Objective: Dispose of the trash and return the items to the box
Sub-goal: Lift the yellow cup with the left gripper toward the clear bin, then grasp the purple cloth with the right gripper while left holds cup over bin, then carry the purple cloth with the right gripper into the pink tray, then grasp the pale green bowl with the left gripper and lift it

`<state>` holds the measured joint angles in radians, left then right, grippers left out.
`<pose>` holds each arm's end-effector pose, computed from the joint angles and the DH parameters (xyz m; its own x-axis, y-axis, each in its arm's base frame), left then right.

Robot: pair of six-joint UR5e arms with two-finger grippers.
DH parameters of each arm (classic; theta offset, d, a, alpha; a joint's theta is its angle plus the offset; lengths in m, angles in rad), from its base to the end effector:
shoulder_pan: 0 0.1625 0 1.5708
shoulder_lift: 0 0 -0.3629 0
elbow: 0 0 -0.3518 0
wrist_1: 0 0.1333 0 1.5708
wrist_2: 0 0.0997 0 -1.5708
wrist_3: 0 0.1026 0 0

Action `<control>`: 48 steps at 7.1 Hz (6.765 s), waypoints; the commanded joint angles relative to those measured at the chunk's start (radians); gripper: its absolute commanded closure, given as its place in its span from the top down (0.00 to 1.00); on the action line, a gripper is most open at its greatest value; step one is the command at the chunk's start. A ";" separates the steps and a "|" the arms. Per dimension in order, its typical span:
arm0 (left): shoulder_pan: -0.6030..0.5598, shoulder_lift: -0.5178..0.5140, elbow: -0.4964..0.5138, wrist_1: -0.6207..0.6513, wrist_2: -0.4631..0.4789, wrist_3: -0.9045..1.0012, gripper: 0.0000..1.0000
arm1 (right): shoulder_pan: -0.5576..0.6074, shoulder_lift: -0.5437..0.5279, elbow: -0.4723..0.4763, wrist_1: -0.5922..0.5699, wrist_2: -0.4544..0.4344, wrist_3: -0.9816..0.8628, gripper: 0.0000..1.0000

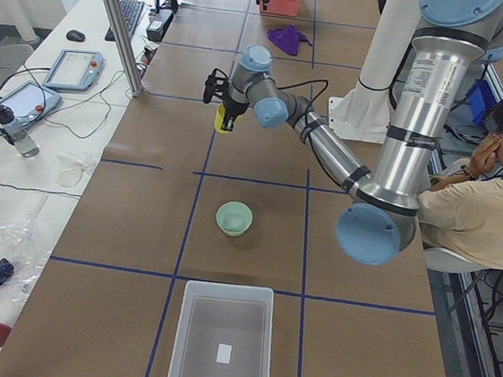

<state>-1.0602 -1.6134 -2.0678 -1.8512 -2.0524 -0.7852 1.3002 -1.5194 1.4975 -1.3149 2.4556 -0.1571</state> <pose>0.1459 -0.4361 0.3335 0.6655 0.0945 -0.7404 0.1938 0.9360 0.2937 -0.0770 -0.4793 0.5727 0.5148 -0.4847 0.7072 0.3448 0.8723 0.3468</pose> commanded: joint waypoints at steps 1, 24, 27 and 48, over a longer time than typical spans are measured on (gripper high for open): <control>-0.244 0.215 0.065 -0.066 -0.120 0.519 0.00 | -0.019 0.007 0.047 0.002 0.003 0.121 1.00; -0.517 0.256 0.519 -0.408 -0.463 0.747 0.99 | -0.415 -0.288 0.377 0.003 -0.176 0.769 0.02; -0.483 0.244 0.495 -0.466 -0.466 0.488 0.99 | -0.415 -0.289 0.385 0.003 -0.178 0.772 0.00; 0.100 0.181 0.563 -0.766 -0.081 -0.226 0.00 | 0.450 -0.245 -0.071 -0.009 -0.012 -0.160 1.00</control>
<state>-0.9598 -1.4389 -1.4917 -2.6163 -2.1486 -1.0103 1.7511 -1.7634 1.4282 -1.3238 2.4413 -0.3180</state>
